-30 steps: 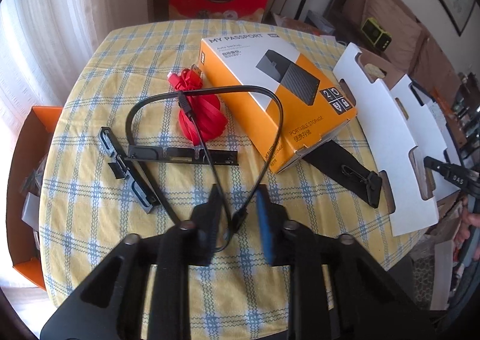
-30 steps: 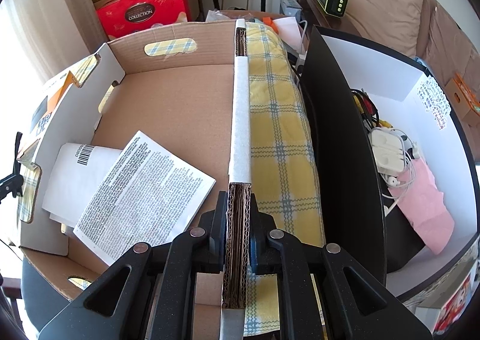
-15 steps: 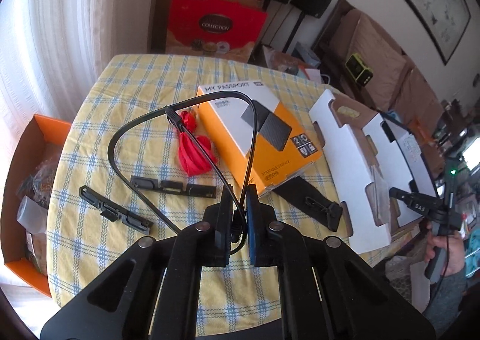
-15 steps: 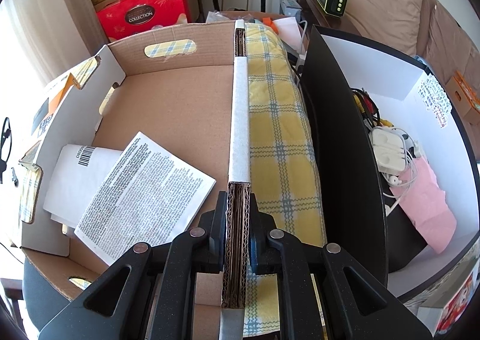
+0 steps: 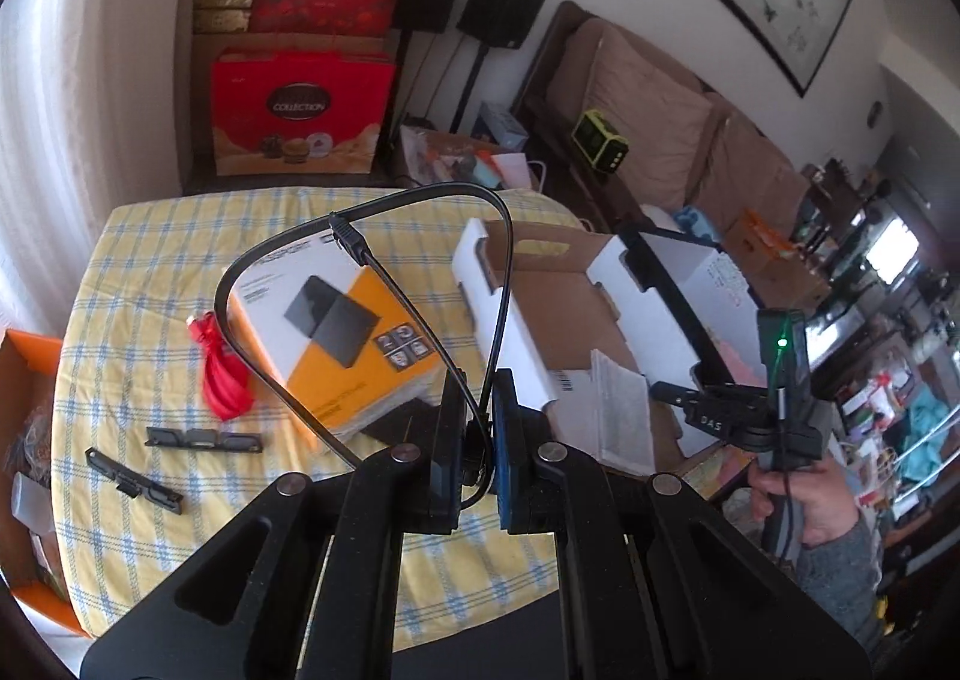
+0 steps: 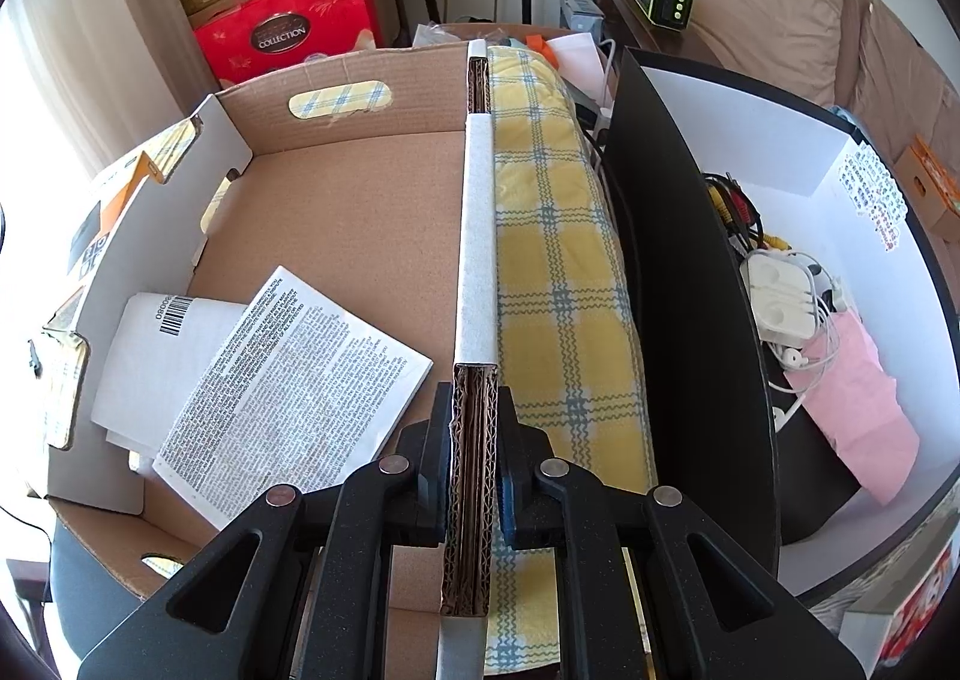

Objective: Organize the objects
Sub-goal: 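Carry the black cable into the box and open the left tool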

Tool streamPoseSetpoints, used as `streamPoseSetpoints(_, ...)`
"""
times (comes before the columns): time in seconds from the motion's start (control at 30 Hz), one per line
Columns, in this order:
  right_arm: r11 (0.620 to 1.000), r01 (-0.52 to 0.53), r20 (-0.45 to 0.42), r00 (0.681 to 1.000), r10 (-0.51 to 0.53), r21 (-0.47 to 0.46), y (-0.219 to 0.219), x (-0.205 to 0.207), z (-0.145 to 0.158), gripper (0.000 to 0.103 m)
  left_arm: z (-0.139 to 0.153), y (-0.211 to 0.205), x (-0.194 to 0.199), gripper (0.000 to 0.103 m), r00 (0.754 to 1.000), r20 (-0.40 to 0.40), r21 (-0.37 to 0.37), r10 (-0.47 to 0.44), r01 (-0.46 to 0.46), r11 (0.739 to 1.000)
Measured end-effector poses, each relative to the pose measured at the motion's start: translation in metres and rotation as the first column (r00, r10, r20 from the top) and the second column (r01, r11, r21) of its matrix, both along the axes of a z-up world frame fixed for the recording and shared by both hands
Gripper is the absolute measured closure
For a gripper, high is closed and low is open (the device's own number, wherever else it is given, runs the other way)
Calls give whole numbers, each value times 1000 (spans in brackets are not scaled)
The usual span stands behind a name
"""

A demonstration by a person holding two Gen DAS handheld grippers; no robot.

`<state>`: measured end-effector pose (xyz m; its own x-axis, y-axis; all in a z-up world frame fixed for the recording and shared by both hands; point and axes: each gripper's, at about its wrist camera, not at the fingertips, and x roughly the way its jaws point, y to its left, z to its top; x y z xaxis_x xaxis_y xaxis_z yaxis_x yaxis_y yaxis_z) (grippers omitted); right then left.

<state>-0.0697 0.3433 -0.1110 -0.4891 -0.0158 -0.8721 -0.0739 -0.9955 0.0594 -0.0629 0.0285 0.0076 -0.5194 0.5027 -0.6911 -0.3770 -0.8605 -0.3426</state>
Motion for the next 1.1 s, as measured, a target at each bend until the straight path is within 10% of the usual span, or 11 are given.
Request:
streamPoseSetpoints(0.43, 1000, 9, -4, 1000, -10, -21, 3, 0, 0, 92, -16, 126, -7, 95, 962, 29, -8, -270, 271, 963)
streamPoseSetpoints(0.9, 999, 16, -7, 1000, -16, -33, 6, 1, -2, 92, -68, 179, -20, 93, 934, 141, -55, -327, 337, 940)
streamPoseSetpoints(1.1, 999, 17, -5, 1000, -17, -32, 6, 1, -2, 92, -64, 163, -21, 54, 944, 150, -27, -294, 301, 953)
